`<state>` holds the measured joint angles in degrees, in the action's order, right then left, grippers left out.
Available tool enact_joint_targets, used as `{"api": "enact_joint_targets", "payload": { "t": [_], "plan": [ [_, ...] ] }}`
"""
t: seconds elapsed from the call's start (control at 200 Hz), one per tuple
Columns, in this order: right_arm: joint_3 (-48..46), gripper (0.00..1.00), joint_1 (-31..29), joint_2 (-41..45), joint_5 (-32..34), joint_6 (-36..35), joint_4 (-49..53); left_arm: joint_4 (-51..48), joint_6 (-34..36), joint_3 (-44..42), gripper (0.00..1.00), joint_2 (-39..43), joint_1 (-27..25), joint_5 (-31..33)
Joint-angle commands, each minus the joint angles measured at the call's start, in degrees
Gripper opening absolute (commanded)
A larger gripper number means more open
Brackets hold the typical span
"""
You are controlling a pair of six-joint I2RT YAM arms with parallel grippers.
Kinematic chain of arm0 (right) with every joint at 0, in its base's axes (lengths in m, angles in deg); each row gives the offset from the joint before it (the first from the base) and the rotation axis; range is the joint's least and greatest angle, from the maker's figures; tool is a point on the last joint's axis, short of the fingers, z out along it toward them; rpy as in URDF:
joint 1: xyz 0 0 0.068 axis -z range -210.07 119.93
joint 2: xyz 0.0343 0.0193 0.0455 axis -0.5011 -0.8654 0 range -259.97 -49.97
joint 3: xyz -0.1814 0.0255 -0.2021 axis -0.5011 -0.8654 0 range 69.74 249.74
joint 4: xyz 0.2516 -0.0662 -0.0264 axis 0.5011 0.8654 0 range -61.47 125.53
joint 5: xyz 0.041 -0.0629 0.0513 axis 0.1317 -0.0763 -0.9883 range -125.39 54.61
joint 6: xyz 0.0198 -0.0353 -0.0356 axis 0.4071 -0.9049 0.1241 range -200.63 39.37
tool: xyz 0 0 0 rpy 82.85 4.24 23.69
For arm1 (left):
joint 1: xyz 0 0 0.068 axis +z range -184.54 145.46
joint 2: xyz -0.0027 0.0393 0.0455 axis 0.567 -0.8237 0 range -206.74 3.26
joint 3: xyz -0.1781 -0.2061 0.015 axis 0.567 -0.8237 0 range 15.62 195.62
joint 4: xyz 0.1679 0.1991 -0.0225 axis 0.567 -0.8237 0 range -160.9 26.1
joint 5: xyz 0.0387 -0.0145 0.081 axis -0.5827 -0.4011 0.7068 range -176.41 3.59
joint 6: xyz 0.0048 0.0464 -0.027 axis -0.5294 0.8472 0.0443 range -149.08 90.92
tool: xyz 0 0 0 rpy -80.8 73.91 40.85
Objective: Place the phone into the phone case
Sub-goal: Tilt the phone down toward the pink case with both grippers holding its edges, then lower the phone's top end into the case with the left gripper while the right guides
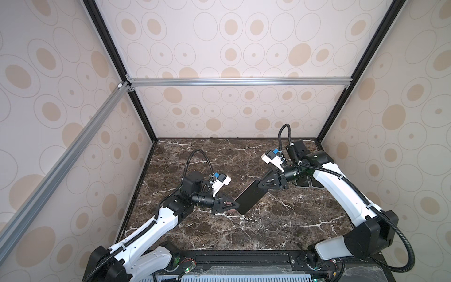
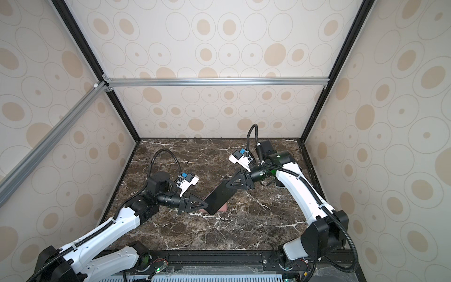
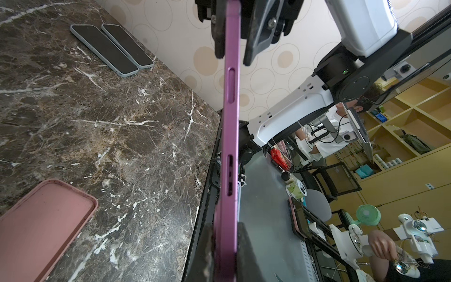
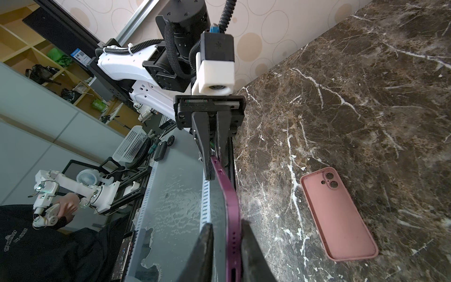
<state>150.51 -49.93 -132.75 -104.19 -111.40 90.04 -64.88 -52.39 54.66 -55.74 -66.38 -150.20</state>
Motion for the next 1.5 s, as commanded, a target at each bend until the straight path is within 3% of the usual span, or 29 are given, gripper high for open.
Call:
{"api": "enact_joint_targets", "payload": {
  "t": [0.0, 0.27, 0.41, 0.485, 0.65, 1.055, 1.2, 1.496],
  "plan": [
    [0.4, 0.17, 0.0, -0.6, -2.0, -1.8, 2.2, -0.6, 2.9, 3.3, 0.0, -0.2, 0.2, -0.5],
    [-0.6, 0.03, 0.0, -0.5, 0.3, 1.4, 0.0, -3.6, 4.5, 4.0, 0.0, 0.2, 0.3, 6.2],
    [-4.4, 0.0, 0.0, 1.4, 2.7, 9.5, -8.5, -5.3, 2.8, 3.5, 0.27, -0.6, 0.6, 14.5],
    [-6.9, 0.0, 0.0, 2.6, 3.8, 13.9, -13.4, -4.9, 1.0, 2.3, 0.35, -1.2, 0.8, 18.3],
    [-11.4, 0.0, 0.0, 4.3, 8.0, 21.3, -20.9, -3.0, -3.0, -1.2, 0.68, -1.1, 1.2, 27.2],
    [-17.6, 0.0, 0.0, 3.0, 14.6, 30.9, -31.0, 1.1, -10.1, -6.5, 0.73, -0.4, 2.6, 41.5],
    [-19.4, 0.0, 0.0, 0.6, 18.6, 38.5, -37.6, 0.7, -12.6, -8.1, 0.76, -0.8, 2.8, 46.1],
    [-28.4, 0.0, -1.9, -0.6, 25.8, 55.9, -55.6, 3.2, -14.8, -10.7, 0.68, -3.8, 2.9, 45.3]
  ]
}}
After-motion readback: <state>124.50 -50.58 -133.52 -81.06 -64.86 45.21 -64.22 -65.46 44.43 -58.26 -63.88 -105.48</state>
